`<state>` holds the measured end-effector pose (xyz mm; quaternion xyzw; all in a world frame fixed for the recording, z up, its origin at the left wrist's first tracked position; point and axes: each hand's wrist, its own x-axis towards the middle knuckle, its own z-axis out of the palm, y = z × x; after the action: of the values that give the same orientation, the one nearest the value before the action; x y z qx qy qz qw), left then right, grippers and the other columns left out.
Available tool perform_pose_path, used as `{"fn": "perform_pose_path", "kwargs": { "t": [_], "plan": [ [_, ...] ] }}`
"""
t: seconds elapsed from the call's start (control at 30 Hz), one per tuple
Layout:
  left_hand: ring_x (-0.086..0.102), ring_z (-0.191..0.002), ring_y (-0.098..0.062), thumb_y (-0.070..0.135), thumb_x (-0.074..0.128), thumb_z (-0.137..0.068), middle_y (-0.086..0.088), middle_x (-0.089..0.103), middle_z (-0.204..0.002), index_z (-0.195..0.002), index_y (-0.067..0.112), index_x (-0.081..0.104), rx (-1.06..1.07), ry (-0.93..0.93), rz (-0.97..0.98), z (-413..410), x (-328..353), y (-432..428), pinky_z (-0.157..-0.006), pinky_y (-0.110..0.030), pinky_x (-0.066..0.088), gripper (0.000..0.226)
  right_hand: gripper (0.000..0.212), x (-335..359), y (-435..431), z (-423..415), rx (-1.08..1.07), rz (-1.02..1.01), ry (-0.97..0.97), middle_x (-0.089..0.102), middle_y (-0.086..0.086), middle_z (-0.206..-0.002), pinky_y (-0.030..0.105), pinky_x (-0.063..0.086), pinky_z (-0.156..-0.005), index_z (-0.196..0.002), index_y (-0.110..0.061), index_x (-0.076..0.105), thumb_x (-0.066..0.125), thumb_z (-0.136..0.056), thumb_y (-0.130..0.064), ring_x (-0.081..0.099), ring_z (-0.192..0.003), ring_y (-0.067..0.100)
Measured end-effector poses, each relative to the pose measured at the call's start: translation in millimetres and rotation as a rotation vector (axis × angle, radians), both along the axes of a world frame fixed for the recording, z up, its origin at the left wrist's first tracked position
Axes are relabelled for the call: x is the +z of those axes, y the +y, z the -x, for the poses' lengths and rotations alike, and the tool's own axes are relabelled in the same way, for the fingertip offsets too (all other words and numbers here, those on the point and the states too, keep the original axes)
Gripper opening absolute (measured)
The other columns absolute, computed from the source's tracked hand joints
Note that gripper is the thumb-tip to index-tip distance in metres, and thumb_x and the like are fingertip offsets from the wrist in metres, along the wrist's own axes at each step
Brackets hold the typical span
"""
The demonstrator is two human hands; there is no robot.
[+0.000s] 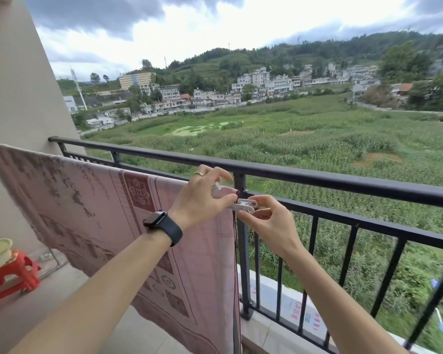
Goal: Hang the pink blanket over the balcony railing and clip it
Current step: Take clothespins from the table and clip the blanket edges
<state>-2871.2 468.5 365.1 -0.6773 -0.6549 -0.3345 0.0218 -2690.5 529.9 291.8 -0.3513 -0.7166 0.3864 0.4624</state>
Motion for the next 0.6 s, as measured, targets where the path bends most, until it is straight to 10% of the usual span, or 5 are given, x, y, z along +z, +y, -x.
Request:
{"fn": "perform_pose_path", "kwargs": {
  "t": [0.27,0.43,0.6],
  "plan": [
    [0.068,-0.084,-0.017,0.025,0.06,-0.097,-0.005,0.064,-0.095,-0.109,0.012,0.063,0.04,-1.03,0.23,1,-116,-44,-0.077,-0.035,0.054,0.017,0.037,-86,-32,-4,0.042,0.344,0.073,0.071,-0.011,-0.11,0.034,0.057,-0.09,-0.114,-0.029,0.065,0.075,-0.083,-0.047,0.069,-0.096,0.001],
    [0.066,-0.086,0.008,0.026,0.074,-0.086,0.013,0.072,-0.097,-0.109,0.024,0.073,0.092,-1.134,0.349,-19,-190,-54,-0.072,-0.011,0.05,0.023,0.04,-165,-80,4,0.16,0.874,0.143,0.077,0.006,-0.106,0.042,0.056,-0.095,-0.112,-0.013,0.07,0.058,-0.093,-0.047,0.072,-0.099,0.02],
    [0.07,-0.095,-0.005,0.019,0.077,-0.084,0.0,0.076,-0.103,-0.111,0.021,0.074,0.057,-1.136,0.535,-24,-185,-59,-0.075,-0.014,0.051,0.028,0.031,-159,-93,-3,0.148,1.11,0.444,0.075,0.015,-0.11,0.037,0.055,-0.087,-0.11,-0.006,0.068,0.058,-0.097,-0.032,0.072,-0.101,0.029]
  ]
}}
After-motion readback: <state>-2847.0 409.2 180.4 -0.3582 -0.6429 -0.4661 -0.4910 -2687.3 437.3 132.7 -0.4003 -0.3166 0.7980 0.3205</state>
